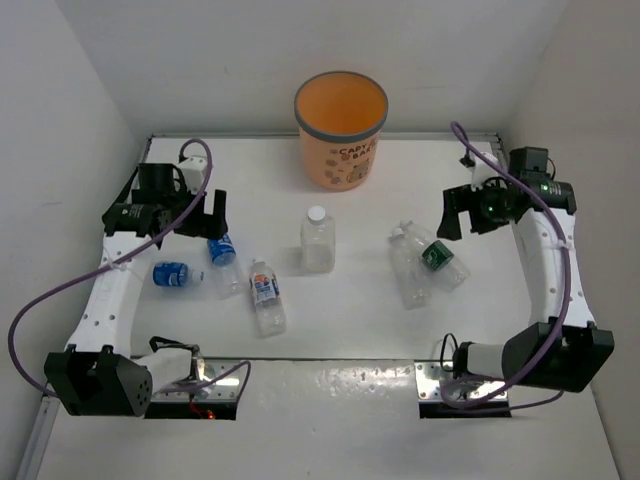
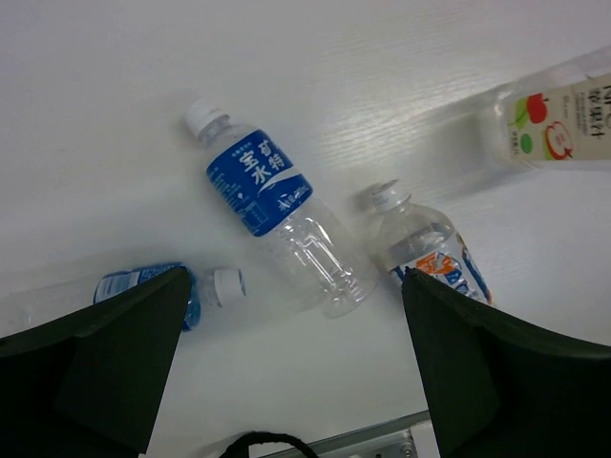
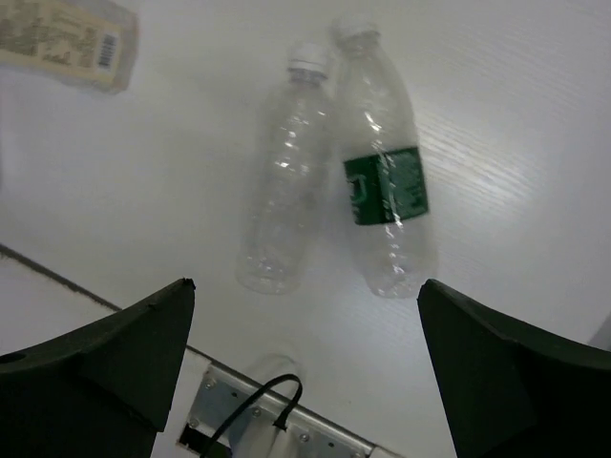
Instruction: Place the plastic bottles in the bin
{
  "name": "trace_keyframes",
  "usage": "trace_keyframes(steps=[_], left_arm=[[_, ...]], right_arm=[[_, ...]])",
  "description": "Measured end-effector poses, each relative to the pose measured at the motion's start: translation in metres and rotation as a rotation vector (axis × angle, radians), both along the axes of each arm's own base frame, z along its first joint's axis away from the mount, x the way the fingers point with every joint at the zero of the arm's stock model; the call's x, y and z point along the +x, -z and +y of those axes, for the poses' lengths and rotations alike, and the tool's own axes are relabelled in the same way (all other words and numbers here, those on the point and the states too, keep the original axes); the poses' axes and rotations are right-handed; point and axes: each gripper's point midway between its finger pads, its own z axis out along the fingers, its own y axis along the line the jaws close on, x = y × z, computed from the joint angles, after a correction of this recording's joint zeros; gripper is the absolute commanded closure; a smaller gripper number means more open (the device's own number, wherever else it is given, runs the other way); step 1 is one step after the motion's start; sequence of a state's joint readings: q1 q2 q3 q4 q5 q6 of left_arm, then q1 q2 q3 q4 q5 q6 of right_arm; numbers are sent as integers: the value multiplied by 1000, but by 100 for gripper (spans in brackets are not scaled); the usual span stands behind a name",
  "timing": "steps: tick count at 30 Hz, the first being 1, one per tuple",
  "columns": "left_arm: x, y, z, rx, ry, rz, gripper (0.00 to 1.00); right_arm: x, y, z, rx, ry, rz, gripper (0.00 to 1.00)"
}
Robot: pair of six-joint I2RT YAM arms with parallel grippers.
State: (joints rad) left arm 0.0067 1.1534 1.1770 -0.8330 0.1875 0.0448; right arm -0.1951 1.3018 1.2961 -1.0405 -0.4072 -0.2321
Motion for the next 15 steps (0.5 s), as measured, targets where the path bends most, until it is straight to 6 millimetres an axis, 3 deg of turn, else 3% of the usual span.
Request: trace_keyframes(steps=[4,10,13,15], left_arm=[[-4,-7,-10,-30,61,-24,0],[-4,-2,-18,-56,105,0,0],[-6,-2,-19,-59,115,3,0],[-6,-2,-19,-56,120,2,0]], right_arm=[[1,-23,48,20,-187,-39,7],[18,-91,167,60,-529,-237,18],[23,-98,199,72,-590,-254,19],[33,-93,224,75,-619,-243,18]])
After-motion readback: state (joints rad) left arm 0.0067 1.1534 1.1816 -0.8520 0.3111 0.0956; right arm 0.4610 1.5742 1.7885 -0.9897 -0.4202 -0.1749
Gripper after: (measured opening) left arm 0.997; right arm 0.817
